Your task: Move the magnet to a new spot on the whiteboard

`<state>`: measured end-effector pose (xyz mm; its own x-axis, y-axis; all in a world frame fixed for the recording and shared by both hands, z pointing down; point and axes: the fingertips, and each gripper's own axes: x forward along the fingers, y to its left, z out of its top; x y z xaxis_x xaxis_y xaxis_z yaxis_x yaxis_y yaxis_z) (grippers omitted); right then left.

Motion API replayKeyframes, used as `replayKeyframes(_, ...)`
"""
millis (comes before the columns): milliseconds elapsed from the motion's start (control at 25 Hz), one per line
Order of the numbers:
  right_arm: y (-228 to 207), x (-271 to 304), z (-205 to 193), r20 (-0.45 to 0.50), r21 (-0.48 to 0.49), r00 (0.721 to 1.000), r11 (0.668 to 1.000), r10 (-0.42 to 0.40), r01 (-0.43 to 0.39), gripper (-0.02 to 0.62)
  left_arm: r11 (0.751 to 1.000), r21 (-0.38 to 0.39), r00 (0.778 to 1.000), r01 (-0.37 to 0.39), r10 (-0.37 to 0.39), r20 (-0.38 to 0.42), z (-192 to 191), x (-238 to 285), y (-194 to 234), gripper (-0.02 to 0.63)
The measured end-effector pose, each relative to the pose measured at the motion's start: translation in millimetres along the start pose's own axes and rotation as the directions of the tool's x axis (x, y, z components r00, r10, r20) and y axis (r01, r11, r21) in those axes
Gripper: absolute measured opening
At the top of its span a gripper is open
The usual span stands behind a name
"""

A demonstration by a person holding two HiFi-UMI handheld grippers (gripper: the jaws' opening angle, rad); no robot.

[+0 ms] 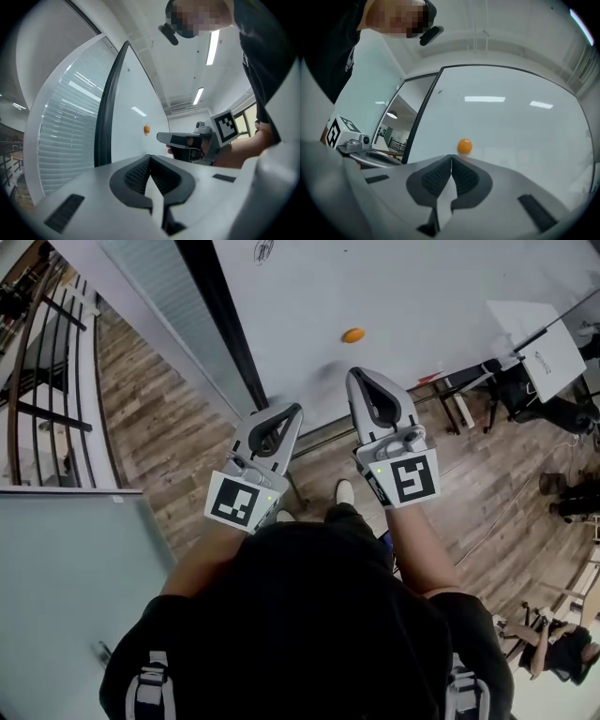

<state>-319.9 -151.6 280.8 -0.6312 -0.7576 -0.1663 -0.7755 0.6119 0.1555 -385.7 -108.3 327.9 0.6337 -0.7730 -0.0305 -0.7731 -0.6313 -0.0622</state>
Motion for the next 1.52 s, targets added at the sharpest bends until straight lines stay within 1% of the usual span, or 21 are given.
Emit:
replayKeyframes(280, -16.1, 2.3, 13.9, 0.028, -0.009, 0.993, 0.994, -0.113, 0.113, -0.003, 0.998, 0.014, 0.997, 0.068, -0.069, 0.037, 13.2, 1.8, -3.8, 0.002)
replayKeyframes(480, -20.9, 6.7, 22.4, 0.043, -0.005, 0.989, 0.990, -0.143, 0.144, 0.023, 0.992, 0.022, 0.991, 0.122, -0.123, 0.051, 13.9, 4.7, -8.0, 0.002)
replayKeyframes(600, -24.0, 7.6, 23.3, 0.043, -0.004, 0.986, 0.987, -0.160, 0.160, 0.050, 0.989, 0.027, 0.988, 0.143, -0.144, 0.059, 14.6, 4.1, -10.1, 0.002)
replayKeyframes(840, -22.8, 14.9, 22.7, 0.033, -0.008, 0.989, 0.989, -0.145, 0.145, 0.100, 0.987, 0.022, 0.986, 0.156, -0.157, 0.057, 13.6, 7.0, -8.2, 0.002)
replayKeyframes(960, -24.7, 19.1, 22.3, 0.024, -0.009, 0.990, 0.990, -0.142, 0.142, 0.123, 0.989, 0.014, 0.987, 0.150, -0.151, 0.056, 13.1, 7.3, -7.2, 0.002)
replayKeyframes(1320, -26.8, 26.7, 18.5, 0.017, -0.014, 0.989, 0.989, -0.145, 0.145, 0.141, 0.992, -0.005, 0.991, 0.126, -0.126, 0.043, 6.0, 3.6, -5.1, 0.002)
replayKeyframes(1440, -27.2, 27.8, 19.1, 0.023, -0.023, 0.989, 0.989, -0.148, 0.149, 0.138, 0.993, -0.006, 0.992, 0.118, -0.118, 0.036, 5.0, 4.5, -5.7, 0.002)
replayKeyframes(1520, -28.1, 28.2, 19.4, 0.026, -0.025, 0.988, 0.988, -0.154, 0.155, 0.123, 0.994, -0.004, 0.993, 0.112, -0.111, 0.036, 5.6, 4.2, -4.4, 0.002)
